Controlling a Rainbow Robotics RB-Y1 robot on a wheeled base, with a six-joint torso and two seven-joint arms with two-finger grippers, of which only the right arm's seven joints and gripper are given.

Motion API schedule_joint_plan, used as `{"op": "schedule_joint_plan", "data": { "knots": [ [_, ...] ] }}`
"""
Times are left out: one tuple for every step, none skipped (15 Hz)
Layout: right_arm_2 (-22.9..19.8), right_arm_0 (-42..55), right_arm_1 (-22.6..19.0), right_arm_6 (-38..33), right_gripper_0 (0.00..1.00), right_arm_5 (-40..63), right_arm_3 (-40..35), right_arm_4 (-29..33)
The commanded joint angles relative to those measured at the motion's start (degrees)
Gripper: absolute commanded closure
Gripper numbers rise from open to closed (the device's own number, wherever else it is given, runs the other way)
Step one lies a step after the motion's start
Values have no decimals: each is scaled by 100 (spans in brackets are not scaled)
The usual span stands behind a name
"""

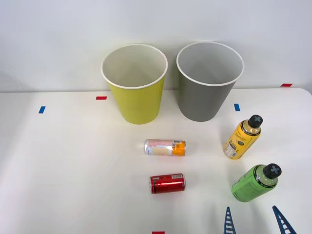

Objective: Put cans in the gray bin, plastic bottles in the light green bin

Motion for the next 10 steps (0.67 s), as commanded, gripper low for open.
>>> {"op": "schedule_joint_plan", "data": {
  "knots": [
    [0, 0, 0, -1, 0, 0, 0, 0],
    [0, 0, 0, -1, 0, 0, 0, 0],
    [0, 0, 0, -1, 0, 0, 0, 0],
    [0, 0, 0, -1, 0, 0, 0, 0],
    [0, 0, 0, -1, 0, 0, 0, 0],
    [0, 0, 0, -1, 0, 0, 0, 0],
    [-18, -53, 26, -18, 0, 62, 202, -9],
    [-26, -88, 26, -27, 0, -8, 246, -35],
    [-26, -62, 26, -27, 0, -123, 237, -79],
    [-44, -53, 26, -36, 0, -219, 237, -167]
  ]
}}
